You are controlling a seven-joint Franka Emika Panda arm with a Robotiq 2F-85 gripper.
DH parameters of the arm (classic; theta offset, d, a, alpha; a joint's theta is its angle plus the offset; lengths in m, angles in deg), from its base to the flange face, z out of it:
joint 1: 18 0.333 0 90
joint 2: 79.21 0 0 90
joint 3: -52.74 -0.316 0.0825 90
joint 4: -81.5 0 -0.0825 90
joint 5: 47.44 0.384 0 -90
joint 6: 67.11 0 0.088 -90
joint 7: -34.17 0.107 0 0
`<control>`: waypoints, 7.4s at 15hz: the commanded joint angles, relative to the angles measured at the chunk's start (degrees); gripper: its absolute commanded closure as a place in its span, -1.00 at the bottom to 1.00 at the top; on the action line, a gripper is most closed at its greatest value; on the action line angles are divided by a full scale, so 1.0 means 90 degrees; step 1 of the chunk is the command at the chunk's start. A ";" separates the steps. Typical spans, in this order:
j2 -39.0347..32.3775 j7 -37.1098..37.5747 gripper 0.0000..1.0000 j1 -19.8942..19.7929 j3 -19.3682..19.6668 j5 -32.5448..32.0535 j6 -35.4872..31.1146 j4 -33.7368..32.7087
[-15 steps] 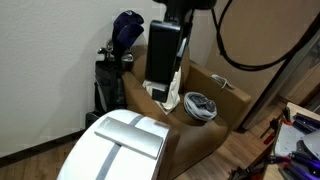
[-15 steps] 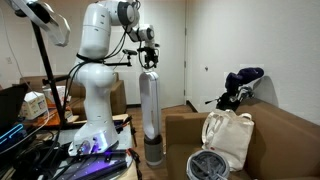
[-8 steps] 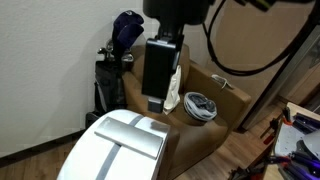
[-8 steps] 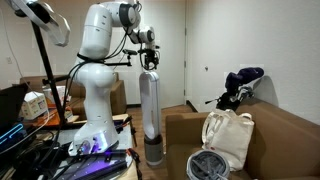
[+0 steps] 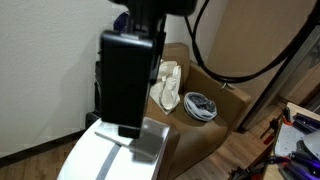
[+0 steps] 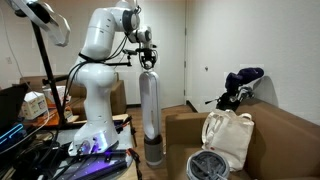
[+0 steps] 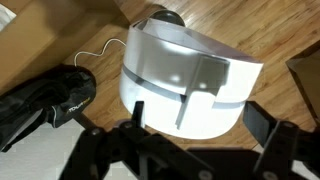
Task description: Move the white object from one arm of the couch to the other,put the remote on the left arm of the couch and then move the helmet to the corner
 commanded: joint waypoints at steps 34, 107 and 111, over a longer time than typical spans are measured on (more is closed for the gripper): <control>-0.0133 0.1930 0.79 0.0935 0.1082 -0.0213 -0.0184 -0.0528; -0.2936 0.1821 0.80 -0.1638 0.2252 0.1073 -0.5515 0.2128; -0.2850 0.1737 -0.45 -0.1622 0.2248 0.1054 -0.5486 0.2174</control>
